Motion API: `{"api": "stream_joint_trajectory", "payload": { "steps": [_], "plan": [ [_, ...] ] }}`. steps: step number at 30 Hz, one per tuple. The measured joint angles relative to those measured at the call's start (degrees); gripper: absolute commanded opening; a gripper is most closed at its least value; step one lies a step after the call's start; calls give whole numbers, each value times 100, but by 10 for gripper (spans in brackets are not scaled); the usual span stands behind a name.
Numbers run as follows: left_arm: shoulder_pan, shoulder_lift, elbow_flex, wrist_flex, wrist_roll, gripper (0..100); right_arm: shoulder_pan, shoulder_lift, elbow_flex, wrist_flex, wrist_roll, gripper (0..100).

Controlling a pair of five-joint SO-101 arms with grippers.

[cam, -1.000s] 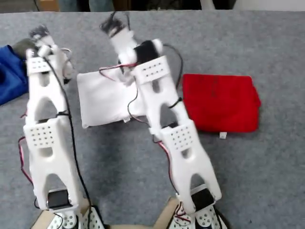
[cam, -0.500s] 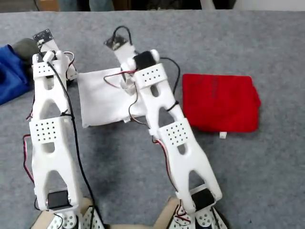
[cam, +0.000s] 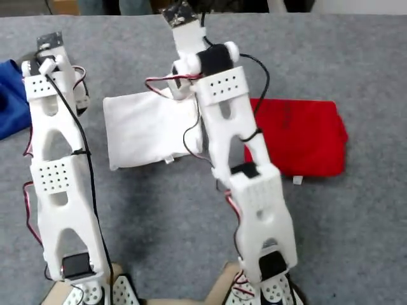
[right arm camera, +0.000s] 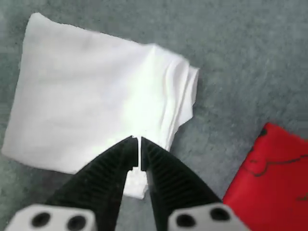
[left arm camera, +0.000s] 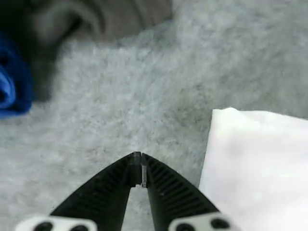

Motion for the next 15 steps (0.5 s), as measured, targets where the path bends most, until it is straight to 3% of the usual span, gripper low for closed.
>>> {"api": "stream_joint_trajectory", "payload": {
  "steps": [6, 10, 15],
  "plan": [
    [-352, 9, -1108, 185, -554, 28, -229, -967, 2936, -519, -1415, 309],
    [-290, 651, -1380, 193, -571, 28, -255, -949, 3815, -1486, -2180, 314],
    [-316, 1336, -2101, 149, -571, 28, -255, -273, 3903, -2303, -2936, 318]
  ]
}}
